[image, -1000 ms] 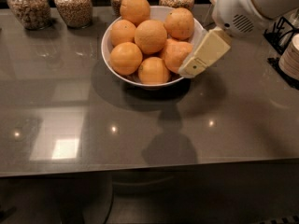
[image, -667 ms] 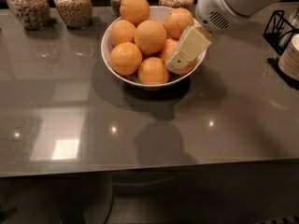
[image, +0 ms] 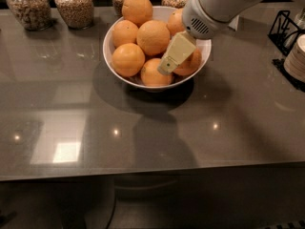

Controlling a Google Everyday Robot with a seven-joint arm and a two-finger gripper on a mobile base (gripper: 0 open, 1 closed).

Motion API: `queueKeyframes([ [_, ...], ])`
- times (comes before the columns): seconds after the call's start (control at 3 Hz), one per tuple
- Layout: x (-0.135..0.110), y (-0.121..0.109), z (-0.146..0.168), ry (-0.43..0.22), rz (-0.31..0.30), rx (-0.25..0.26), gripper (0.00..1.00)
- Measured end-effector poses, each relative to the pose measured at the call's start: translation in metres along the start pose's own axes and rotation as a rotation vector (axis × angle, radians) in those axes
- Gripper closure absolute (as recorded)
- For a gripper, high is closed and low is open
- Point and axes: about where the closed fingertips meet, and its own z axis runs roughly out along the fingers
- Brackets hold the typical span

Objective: Pick orange from white bowl

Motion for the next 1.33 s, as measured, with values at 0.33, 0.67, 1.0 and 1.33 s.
queueKeyframes([
  [0.33, 0.003, -0.001, 0.016, 0.022, 0.014, -0.017, 0.20],
  [0.67, 0.009, -0.002, 0.031, 0.046, 0.026, -0.025, 0.25],
  [1.0, 0.018, -0.007, 0.044, 0.075, 0.040, -0.022, 0.21],
  [1.33, 0.031, -0.010, 0.055, 0.112, 0.056, -0.017, 0.22],
])
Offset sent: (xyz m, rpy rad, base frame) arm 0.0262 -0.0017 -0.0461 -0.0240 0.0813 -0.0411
